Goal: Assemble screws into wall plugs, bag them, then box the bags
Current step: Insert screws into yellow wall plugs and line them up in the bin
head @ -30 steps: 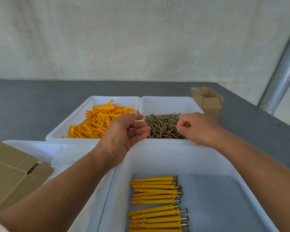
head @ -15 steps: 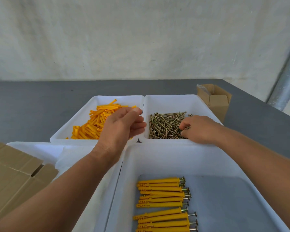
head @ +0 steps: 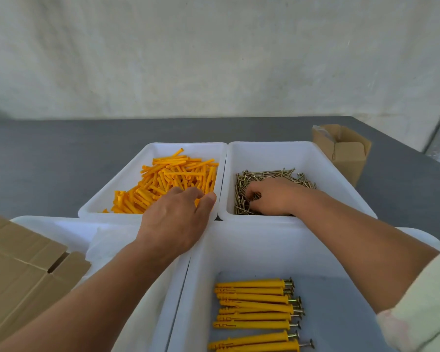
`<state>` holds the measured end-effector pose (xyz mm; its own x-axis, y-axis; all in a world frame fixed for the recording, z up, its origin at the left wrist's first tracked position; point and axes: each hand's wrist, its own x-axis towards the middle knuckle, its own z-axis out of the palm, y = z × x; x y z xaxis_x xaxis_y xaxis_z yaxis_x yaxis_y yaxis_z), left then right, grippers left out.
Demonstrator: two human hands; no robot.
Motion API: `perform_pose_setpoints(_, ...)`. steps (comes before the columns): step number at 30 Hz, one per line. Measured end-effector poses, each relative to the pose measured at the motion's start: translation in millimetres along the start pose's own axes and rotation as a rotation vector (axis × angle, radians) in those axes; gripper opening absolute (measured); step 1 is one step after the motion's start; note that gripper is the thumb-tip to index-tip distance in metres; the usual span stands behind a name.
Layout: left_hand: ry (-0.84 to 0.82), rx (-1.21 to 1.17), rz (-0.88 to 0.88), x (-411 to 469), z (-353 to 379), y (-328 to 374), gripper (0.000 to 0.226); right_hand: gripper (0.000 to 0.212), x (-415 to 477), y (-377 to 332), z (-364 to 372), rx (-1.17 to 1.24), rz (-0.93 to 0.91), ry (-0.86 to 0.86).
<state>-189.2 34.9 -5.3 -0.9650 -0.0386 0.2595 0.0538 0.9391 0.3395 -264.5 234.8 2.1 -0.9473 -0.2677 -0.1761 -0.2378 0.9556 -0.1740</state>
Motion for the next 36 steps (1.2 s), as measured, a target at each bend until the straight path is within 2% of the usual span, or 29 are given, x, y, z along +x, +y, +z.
perform_pose_setpoints(4, -0.090, 0.100, 0.027, 0, 0, -1, 0.063, 0.023, -9, 2, -6, 0.048, -0.018, -0.031)
perform_pose_setpoints(9, -0.110, 0.159, 0.033, 3, 1, -3, 0.070, 0.017, -23, 0, -10, 0.058, -0.033, -0.066)
perform_pose_setpoints(12, -0.135, 0.184, 0.043, 5, 1, -3, 0.073, 0.027, -32, -4, -14, 0.015, -0.009, -0.063)
perform_pose_setpoints(16, -0.164, 0.229, 0.051, 6, 1, -4, 0.078, 0.025, -45, 4, -19, 0.157, 0.003, -0.080)
perform_pose_setpoints(21, -0.170, 0.258, 0.062, 5, 2, -3, 0.081, 0.025, -56, 15, -18, 0.449, 0.075, 0.066)
perform_pose_setpoints(29, -0.187, 0.233, 0.019, 6, 0, -1, 0.078, 0.023, -82, 24, -18, 0.717, 0.148, 0.348)
perform_pose_setpoints(33, -0.158, 0.195, -0.039, 5, -1, 0, 0.073, 0.024, -97, 17, -11, 0.914, 0.109, 0.359)
perform_pose_setpoints(36, -0.126, 0.148, -0.085, 4, -2, 1, 0.067, 0.025, -102, 12, -5, 0.956, 0.073, 0.343)
